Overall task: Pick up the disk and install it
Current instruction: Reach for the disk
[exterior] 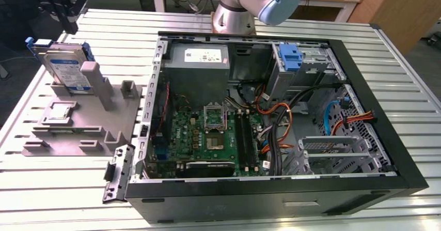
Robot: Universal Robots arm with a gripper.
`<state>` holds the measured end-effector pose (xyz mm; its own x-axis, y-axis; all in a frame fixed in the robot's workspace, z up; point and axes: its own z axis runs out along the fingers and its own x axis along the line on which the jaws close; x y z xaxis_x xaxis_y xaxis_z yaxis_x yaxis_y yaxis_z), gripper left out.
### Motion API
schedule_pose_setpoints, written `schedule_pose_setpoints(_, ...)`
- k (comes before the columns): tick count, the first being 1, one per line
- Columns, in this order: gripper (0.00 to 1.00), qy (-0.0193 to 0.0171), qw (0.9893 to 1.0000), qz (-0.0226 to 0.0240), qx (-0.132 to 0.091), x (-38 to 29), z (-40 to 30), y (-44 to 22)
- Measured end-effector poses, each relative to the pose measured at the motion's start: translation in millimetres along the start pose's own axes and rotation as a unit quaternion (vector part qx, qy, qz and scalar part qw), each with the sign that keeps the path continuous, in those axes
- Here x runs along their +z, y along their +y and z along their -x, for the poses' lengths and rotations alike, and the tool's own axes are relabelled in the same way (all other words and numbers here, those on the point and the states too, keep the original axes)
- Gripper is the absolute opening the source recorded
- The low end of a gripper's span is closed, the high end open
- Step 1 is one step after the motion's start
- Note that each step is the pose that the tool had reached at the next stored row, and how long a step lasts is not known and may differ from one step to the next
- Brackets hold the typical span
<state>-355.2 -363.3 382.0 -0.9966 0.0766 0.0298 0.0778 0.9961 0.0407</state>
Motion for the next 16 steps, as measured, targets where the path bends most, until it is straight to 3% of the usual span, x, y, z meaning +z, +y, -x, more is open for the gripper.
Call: schedule_pose_setpoints(16,0.10,0.0000,1.0000,0.0000,0.000,0.1,-2.8,-0.2)
